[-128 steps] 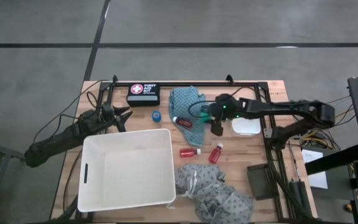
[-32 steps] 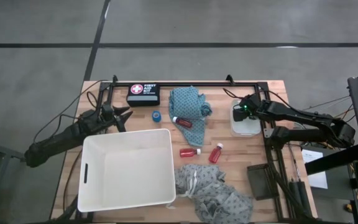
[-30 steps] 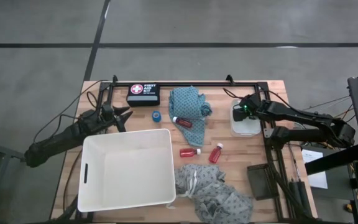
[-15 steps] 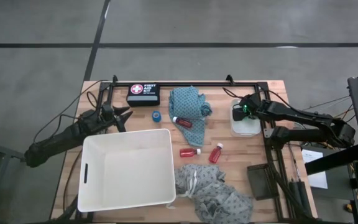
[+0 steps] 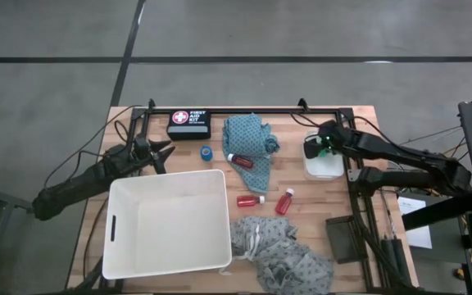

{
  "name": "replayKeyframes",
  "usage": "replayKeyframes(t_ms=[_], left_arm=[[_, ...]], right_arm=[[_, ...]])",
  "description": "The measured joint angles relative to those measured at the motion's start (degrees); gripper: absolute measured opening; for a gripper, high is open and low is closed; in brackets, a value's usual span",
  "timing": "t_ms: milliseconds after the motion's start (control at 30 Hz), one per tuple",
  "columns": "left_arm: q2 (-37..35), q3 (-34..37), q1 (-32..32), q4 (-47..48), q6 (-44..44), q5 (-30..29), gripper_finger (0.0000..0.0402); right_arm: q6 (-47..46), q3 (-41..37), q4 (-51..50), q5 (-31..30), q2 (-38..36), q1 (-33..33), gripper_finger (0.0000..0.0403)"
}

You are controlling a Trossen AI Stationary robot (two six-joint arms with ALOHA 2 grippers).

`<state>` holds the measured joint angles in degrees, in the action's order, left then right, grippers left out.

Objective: Pick & Place Medicine items
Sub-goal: Put the blue bandage into the small white bin

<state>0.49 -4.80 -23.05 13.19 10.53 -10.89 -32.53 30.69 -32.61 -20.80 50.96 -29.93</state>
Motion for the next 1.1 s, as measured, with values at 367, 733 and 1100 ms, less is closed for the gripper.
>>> replayKeyframes(t_ms=[367, 733, 1100], left_arm=[[0.0, 0.01, 0.02, 0.0, -0.01, -0.01, 0.0153], [0.0, 0.01, 0.02, 0.0, 0.01, 0.0, 0.0153], [0.0, -0.01, 0.0, 0.0, -0.01, 0.01, 0.0153]], right_arm=[[12.33, 0.05, 12.36, 2.79, -2.18, 2.8, 0.0282], [22.61, 0.05, 23.44, 12.53, -2.12, 2.82, 0.0257], [31.68, 0.2, 32.81, 25.44, 1.31, 0.75, 0.0269]])
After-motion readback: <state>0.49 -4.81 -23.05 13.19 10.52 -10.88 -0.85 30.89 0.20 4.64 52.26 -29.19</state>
